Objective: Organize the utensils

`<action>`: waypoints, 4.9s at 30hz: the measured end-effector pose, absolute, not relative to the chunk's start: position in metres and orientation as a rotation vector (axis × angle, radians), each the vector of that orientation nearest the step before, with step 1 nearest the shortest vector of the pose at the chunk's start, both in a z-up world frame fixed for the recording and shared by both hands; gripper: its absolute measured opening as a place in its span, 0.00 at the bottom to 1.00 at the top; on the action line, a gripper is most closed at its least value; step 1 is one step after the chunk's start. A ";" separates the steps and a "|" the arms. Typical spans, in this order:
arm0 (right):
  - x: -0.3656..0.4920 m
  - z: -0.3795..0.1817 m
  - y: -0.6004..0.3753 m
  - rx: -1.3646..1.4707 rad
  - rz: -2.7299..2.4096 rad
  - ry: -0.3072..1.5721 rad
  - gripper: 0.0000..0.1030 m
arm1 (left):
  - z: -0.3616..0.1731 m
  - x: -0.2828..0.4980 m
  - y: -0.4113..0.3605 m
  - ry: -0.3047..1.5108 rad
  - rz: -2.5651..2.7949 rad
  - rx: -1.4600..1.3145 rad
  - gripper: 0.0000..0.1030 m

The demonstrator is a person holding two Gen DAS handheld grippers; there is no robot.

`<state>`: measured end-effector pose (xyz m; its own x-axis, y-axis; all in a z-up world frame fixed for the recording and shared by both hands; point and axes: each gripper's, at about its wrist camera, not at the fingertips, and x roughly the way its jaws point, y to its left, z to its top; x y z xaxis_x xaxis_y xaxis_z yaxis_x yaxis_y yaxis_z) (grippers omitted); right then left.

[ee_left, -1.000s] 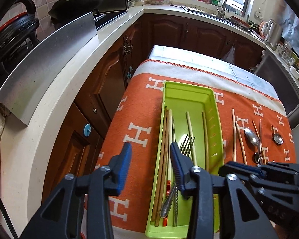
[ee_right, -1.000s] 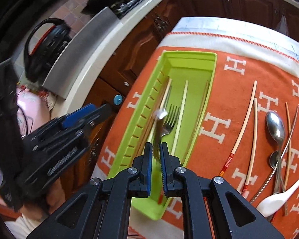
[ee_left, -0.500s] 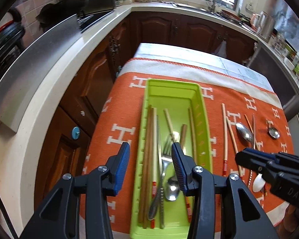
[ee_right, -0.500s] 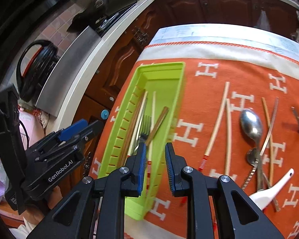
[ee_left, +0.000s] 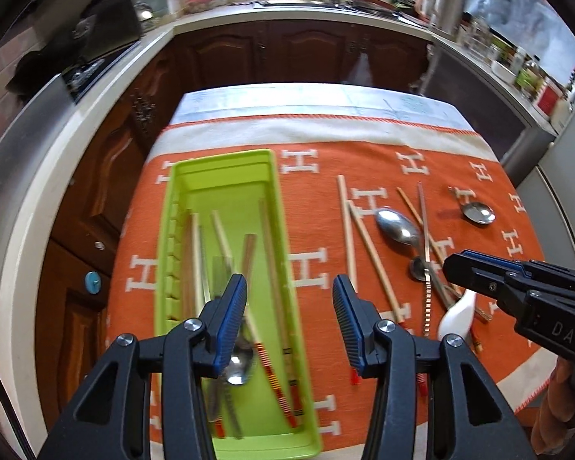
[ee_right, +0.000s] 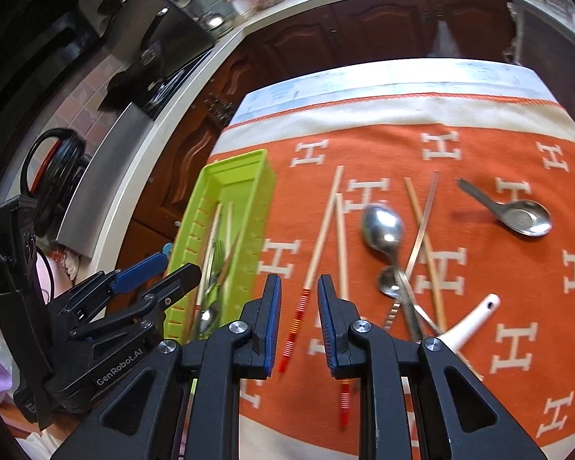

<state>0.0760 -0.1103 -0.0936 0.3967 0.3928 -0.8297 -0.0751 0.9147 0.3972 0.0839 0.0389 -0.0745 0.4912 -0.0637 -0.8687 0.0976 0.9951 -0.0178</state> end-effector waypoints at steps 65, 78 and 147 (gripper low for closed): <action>0.089 -0.181 -0.110 0.270 0.283 1.232 0.19 | -0.111 0.115 0.012 1.143 -0.219 -0.055 0.03; 0.093 -0.198 -0.056 -0.035 0.191 1.204 0.19 | -0.079 0.092 0.086 1.087 -0.045 -0.088 0.03; 0.112 -0.123 0.031 0.193 0.327 1.263 0.12 | -0.100 0.090 0.133 1.086 0.130 -0.029 0.54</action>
